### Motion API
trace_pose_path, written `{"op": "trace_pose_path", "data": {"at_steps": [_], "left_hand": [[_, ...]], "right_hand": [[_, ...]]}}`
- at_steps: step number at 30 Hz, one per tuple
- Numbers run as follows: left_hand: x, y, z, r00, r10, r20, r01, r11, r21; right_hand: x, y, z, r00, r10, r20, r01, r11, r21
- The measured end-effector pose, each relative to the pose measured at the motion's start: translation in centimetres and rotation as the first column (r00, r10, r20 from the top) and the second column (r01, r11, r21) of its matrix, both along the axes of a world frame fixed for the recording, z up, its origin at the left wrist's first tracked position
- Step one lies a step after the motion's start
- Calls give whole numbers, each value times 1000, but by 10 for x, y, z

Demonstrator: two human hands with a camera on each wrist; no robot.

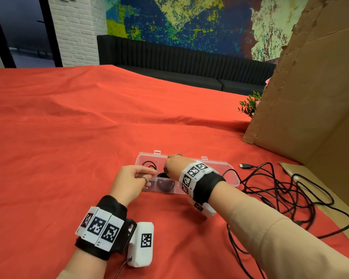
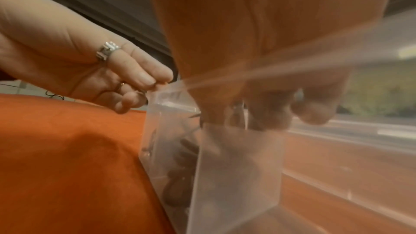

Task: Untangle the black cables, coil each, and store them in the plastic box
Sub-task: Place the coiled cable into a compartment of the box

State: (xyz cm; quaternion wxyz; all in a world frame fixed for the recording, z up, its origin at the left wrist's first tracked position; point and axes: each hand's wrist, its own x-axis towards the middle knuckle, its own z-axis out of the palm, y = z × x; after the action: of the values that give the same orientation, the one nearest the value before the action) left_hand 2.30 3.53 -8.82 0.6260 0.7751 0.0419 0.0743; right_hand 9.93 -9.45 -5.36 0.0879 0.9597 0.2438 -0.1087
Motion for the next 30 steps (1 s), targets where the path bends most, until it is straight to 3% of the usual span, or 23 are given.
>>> {"op": "trace_pose_path", "data": {"at_steps": [5,10,16,20,24,30], "left_hand": [[1,1,-2,1000,3,-11,-4,1000,-3],[1,1,-2,1000,3,-7,-3,1000,-4],[2,1,-2,1000,-3,-8,3,1000,-6],[2,1,-3,1000,1,-10,-1,1000,-4],[2,1,-3,1000,-3,-10,3,1000,-11],[3,1,-4,1000,-3,-8,3,1000,-20]], "right_hand": [[-3,-4,1,995,-58,75,42,979,199],[0,-8,3,997,8,73,-19,989,143],[4,-11,5,991,47,-127,-42,998,41],[12,-9,5,972,48,-228,-27,995,95],[18,-8,-1,982,-23,-190,52,987,149],[12,-11,4,992,50,-114,-40,995,88]]}}
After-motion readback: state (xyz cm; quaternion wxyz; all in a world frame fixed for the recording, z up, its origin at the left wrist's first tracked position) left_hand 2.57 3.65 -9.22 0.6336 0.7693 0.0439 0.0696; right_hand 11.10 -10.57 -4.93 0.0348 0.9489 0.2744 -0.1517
